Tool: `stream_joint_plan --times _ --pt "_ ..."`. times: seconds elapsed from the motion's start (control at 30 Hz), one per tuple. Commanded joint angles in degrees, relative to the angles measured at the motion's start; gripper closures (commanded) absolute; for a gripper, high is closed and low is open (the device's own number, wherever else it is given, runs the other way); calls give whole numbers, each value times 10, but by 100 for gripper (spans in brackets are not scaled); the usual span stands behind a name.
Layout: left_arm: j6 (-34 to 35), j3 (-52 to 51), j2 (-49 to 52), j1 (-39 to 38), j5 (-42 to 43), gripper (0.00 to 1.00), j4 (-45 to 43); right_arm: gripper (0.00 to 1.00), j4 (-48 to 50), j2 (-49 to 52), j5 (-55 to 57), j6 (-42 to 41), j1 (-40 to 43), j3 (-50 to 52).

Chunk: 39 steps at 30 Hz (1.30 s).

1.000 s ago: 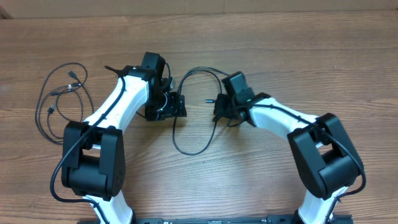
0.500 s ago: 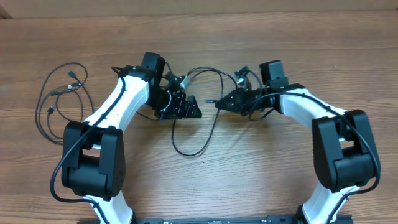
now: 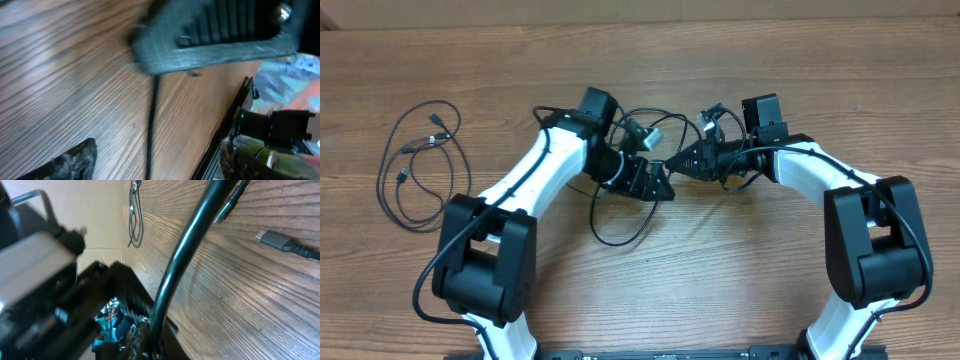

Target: Untangle cables

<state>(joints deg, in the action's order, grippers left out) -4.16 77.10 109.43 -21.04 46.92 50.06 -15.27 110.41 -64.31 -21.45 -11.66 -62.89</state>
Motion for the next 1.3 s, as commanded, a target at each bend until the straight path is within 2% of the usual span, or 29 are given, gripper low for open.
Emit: stream_joint_plan --times 0.0,0.3,0.37,0.4,0.43,0.5,0.53,0.57,0.6,0.63,0.73,0.8,1.0,1.1,1.27 --pt "-23 -2 8 -19 22 27 -11 96 4 -21 -14 -28 -2 4" --pt "-18 -2 8 -45 -9 61 -36 96 5 -21 -14 -92 -2 4" --pt "-18 -2 8 -46 -18 75 -36 96 5 -21 -13 -101 -2 4" --pt "-16 -3 8 -46 -28 87 -36 96 5 -21 -12 -101 -2 4" --pt "-11 -2 8 -46 -41 94 -36 96 6 -21 -8 -101 -2 4" --pt "21 -2 8 -45 -81 96 -38 96 6 -21 16 -101 -2 4" --pt "42 -2 8 -45 -105 96 -39 90 4 -21 29 -101 -2 4" --pt "65 -2 8 -45 -133 96 -39 75 1 -21 43 -101 -2 4" --pt "85 -2 8 -45 -161 96 -39 55 -2 -21 52 -101 -2 4" --pt "97 -2 8 -45 -179 96 -39 45 -5 -21 63 -101 -2 4" --pt "114 -3 8 -45 -206 96 -38 24 -21 -21 106 -101 -2 4" --pt "115 -3 8 -45 -206 96 -39 0 -33 -21 143 -101 -2 5" --pt "125 -3 8 -45 -244 96 -35 0 -87 -20 290 -105 0 7" --pt "148 -3 8 -45 -282 96 -27 0 -112 -20 351 -149 13 7" --pt "162 -3 8 -45 -323 96 -11 0 -132 -20 392 -178 55 8"
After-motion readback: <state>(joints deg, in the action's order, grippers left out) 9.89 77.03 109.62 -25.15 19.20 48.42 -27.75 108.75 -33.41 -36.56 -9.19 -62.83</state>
